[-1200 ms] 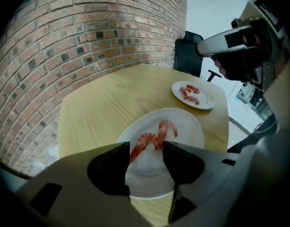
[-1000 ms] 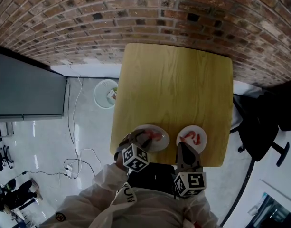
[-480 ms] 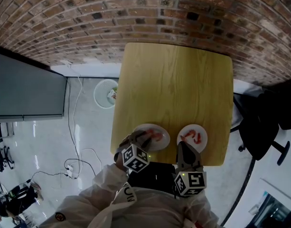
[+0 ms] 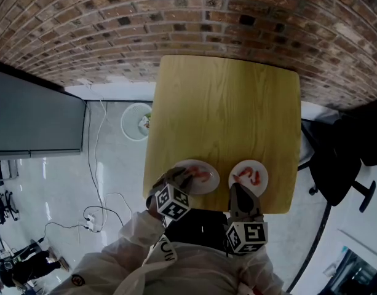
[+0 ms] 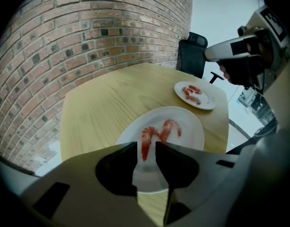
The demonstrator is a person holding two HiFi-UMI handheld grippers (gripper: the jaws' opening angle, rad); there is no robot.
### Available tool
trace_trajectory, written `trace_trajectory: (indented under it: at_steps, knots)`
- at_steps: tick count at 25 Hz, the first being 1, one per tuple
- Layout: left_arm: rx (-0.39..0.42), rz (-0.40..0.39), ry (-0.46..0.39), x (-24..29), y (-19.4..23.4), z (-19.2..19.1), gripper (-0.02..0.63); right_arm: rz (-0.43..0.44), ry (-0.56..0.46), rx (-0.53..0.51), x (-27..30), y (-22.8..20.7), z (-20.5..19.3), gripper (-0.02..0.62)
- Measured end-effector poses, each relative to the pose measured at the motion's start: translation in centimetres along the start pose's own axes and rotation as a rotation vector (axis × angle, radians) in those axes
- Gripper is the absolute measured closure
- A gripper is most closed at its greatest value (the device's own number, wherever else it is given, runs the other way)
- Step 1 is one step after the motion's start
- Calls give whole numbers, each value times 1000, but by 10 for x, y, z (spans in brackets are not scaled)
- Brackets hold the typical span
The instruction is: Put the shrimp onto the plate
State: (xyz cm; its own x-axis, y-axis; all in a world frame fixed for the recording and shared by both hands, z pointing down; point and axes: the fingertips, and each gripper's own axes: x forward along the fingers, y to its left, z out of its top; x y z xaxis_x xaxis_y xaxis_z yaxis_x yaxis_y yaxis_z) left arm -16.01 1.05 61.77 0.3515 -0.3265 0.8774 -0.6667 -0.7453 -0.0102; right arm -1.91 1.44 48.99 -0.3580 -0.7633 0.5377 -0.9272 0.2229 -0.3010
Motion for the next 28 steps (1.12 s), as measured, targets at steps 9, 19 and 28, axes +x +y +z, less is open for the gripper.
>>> trace_trajectory:
  at_steps: [9, 19, 28]
  knots:
    - [-23, -10, 7, 4, -2, 2, 519, -6, -7, -6, -3, -3, 5, 572]
    - [-48, -12, -1, 5, -5, 1, 551, -18, -11, 10, -7, -7, -1, 572]
    - [-59, 22, 4, -1, -4, -3, 552, -15, -14, 6, -15, -6, 1, 572]
